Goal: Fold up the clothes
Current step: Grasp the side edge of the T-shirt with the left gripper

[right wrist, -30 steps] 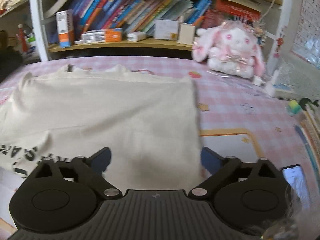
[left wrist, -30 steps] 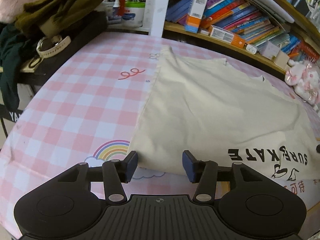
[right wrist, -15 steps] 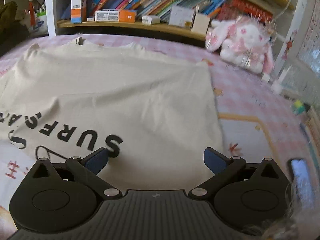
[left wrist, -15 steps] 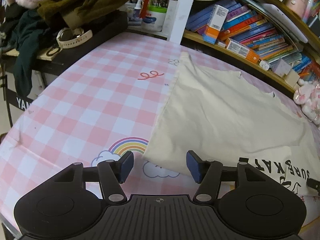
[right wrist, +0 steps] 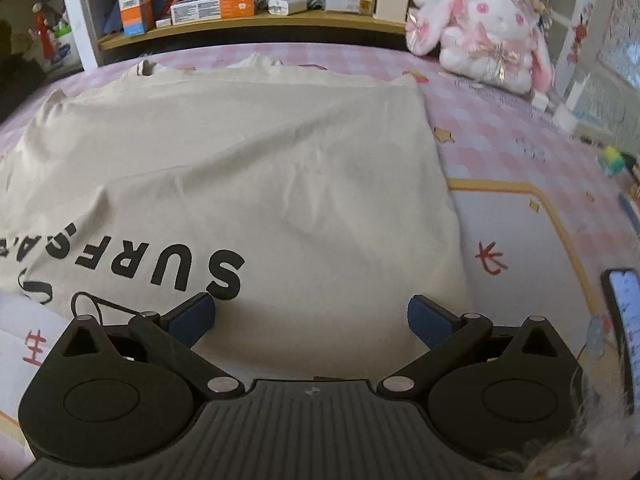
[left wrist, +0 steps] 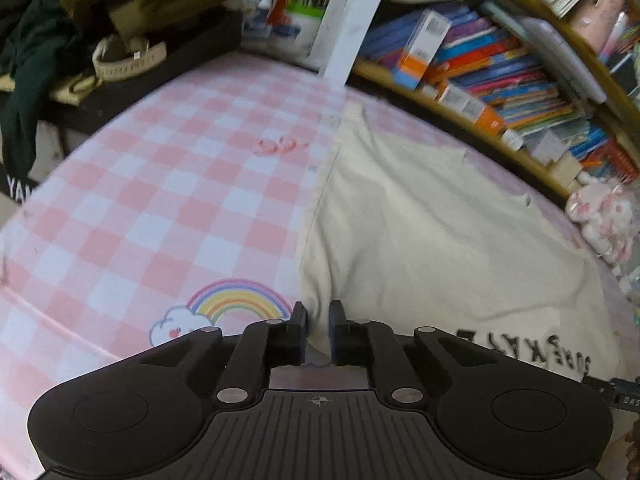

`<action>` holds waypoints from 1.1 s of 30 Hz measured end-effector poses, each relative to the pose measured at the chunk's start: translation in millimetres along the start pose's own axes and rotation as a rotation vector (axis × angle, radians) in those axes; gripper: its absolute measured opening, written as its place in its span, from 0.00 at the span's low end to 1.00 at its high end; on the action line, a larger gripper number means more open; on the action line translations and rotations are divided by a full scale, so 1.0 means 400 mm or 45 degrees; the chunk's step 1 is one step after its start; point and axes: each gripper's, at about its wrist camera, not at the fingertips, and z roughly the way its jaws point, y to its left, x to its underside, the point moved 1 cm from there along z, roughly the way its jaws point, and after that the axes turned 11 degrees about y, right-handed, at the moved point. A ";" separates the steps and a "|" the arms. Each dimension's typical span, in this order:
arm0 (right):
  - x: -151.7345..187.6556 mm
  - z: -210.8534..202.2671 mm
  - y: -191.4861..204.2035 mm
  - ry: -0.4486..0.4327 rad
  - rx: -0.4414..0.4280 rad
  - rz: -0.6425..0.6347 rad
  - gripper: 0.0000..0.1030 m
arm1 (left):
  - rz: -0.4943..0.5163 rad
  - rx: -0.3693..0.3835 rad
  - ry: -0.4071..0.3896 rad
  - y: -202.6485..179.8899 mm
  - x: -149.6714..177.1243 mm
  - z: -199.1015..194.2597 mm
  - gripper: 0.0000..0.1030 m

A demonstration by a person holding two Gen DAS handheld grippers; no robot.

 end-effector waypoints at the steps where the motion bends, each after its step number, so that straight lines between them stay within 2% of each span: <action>1: -0.001 0.001 -0.002 0.003 -0.007 0.000 1.00 | -0.010 0.008 -0.007 0.007 -0.003 -0.009 0.09; 7: -0.011 0.005 -0.007 0.015 -0.030 -0.037 1.00 | 0.003 0.035 0.054 0.033 -0.005 0.003 0.11; 8: -0.012 0.005 -0.008 0.015 -0.030 -0.039 1.00 | -0.009 0.039 0.058 0.035 -0.001 0.005 0.14; 14: -0.012 -0.001 -0.004 0.010 -0.002 -0.042 1.00 | -0.133 0.092 0.100 0.071 0.025 -0.020 0.20; 17: 0.003 -0.024 -0.001 -0.018 0.032 -0.029 1.00 | -0.206 0.137 0.125 0.092 0.039 -0.042 0.29; 21: 0.025 -0.060 -0.028 -0.057 0.035 0.066 1.00 | -0.408 0.307 0.204 0.125 0.063 -0.021 0.31; 24: 0.038 -0.076 -0.048 -0.071 0.052 0.144 0.99 | -0.540 0.402 0.218 0.138 0.063 0.013 0.31; 27: 0.047 -0.086 -0.057 -0.079 0.100 0.165 0.97 | -0.646 0.449 0.213 0.140 0.051 0.040 0.31; 30: 0.049 -0.099 -0.078 -0.106 0.146 0.197 0.89 | -0.861 0.519 0.181 0.158 0.056 0.066 0.30; 31: 0.050 -0.104 -0.085 -0.115 0.161 0.207 0.85 | -0.925 0.539 0.166 0.164 0.060 0.074 0.29; 33: 0.050 -0.113 -0.095 -0.134 0.178 0.217 0.85 | -0.976 0.538 0.141 0.161 0.060 0.083 0.24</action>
